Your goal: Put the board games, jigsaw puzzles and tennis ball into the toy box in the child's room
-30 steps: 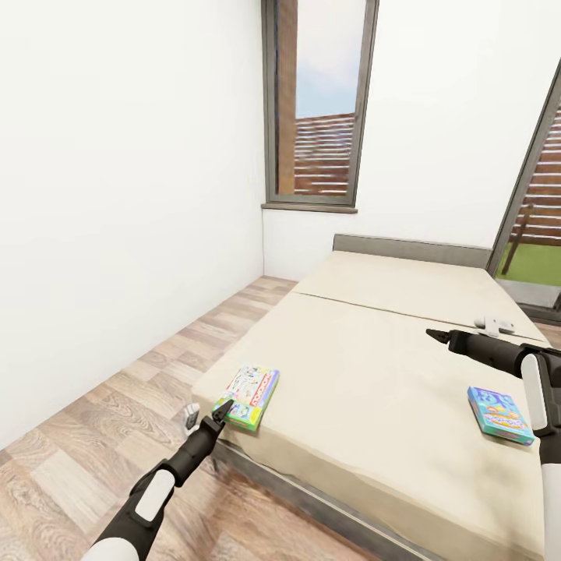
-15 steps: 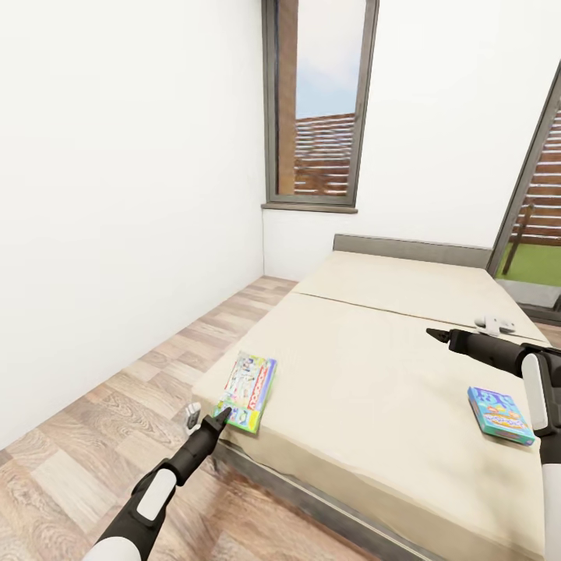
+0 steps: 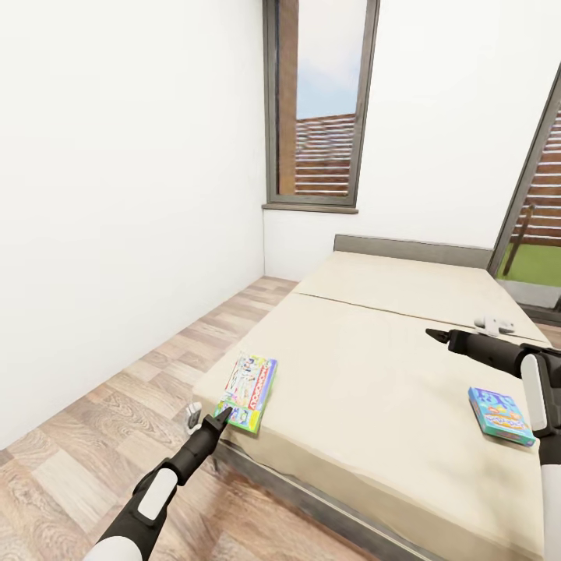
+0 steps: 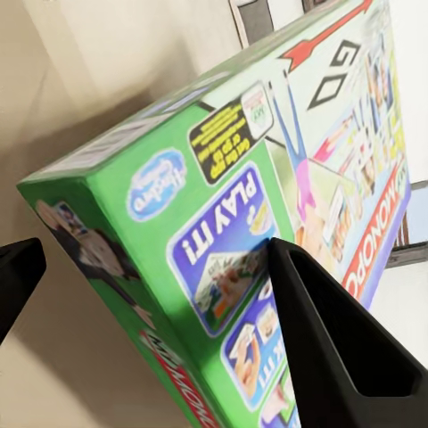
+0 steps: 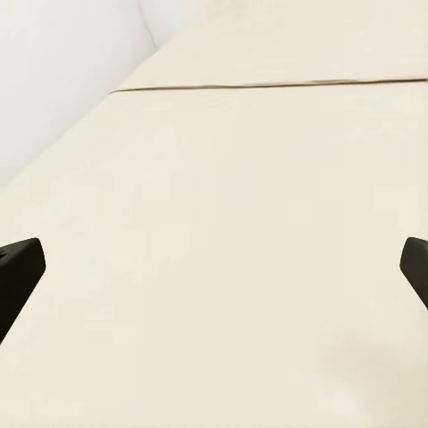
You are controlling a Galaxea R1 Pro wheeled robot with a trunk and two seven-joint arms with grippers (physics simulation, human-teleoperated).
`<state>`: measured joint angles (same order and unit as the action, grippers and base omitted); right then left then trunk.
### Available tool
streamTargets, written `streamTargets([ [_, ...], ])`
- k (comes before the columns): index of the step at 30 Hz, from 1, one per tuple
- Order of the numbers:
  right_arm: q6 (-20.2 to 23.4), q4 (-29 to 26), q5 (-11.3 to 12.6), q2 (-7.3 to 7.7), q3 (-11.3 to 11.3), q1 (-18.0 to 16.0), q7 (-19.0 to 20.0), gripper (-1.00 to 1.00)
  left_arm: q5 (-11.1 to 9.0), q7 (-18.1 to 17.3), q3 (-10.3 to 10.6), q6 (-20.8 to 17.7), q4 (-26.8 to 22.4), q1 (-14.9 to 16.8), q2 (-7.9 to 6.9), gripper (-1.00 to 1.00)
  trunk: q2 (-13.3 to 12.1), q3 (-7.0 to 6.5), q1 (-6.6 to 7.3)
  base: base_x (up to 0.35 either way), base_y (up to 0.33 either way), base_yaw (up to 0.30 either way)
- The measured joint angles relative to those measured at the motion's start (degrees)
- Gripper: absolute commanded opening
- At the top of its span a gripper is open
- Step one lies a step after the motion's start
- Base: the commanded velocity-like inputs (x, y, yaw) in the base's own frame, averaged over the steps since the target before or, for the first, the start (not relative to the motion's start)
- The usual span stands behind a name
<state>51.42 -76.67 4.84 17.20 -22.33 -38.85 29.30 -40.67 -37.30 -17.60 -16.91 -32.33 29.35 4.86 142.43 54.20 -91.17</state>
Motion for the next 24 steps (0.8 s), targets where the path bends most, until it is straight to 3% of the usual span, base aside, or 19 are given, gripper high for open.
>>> streamTargets([
  [15,0.0,-0.39,0.02,-0.63,-0.01,0.04,0.01,1.0,-0.1,-0.39,-0.03,-0.14,-0.49,-0.27,-0.02,-1.0,0.0,0.0,-0.06,0.0,0.0,0.0],
  [21,0.01,-1.15,0.02,-0.72,-0.01,0.51,0.01,1.0,-0.2,-2.1,-0.01,-0.65,-1.1,-0.32,0.07,-1.0,0.0,0.0,-0.04,0.0,0.0,0.0],
  [23,-0.01,-1.49,0.03,-0.74,-0.02,0.82,0.01,1.0,0.94,-2.73,0.04,-0.02,-1.43,-0.4,0.09,-1.0,-0.01,0.0,-0.08,0.0,0.0,0.0],
  [24,-0.01,-1.69,0.03,-0.75,0.0,0.94,0.0,1.0,0.29,-3.43,0.1,-0.04,-1.75,-0.19,0.14,-1.0,-0.01,-0.01,-0.08,0.0,0.0,0.0],
])
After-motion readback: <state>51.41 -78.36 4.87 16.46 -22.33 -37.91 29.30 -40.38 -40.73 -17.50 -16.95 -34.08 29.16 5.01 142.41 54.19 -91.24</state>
